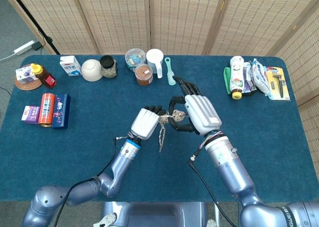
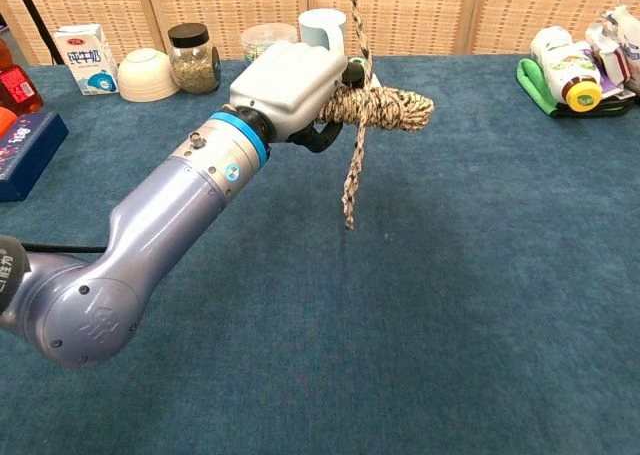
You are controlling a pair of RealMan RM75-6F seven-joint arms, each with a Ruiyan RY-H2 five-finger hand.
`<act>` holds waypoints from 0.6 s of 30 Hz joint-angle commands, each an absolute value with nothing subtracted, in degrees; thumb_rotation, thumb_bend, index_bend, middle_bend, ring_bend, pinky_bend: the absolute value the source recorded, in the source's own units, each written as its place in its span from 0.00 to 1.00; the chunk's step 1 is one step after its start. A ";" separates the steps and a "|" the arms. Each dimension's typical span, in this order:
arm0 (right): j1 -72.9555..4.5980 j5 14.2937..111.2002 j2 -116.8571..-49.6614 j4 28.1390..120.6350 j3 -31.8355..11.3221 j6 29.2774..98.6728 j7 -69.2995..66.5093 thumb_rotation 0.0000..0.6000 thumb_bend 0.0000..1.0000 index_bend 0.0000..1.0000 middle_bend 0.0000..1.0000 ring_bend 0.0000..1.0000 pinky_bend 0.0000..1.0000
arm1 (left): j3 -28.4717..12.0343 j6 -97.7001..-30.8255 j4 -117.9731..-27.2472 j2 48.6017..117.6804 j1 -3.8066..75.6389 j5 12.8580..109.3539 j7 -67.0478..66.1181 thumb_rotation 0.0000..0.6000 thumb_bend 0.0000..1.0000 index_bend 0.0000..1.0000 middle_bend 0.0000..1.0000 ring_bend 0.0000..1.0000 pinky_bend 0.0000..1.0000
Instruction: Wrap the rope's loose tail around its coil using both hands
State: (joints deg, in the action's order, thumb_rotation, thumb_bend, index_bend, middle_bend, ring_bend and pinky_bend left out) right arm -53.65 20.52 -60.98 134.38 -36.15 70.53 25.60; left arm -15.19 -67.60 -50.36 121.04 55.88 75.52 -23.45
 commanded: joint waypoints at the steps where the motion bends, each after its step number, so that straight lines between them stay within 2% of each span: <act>1: -59.17 14.82 -60.19 132.39 -38.81 73.28 27.15 1.00 0.63 0.74 0.00 0.00 0.00 | -14.81 -67.20 -48.97 121.71 55.90 76.24 -22.14 1.00 0.51 0.50 0.38 0.42 0.60; 18: -69.19 6.20 -65.37 119.34 -36.49 74.57 31.70 1.00 0.63 0.74 0.00 0.00 0.00 | -11.46 -64.68 -45.05 120.63 55.90 80.79 -16.82 1.00 0.51 0.50 0.38 0.42 0.60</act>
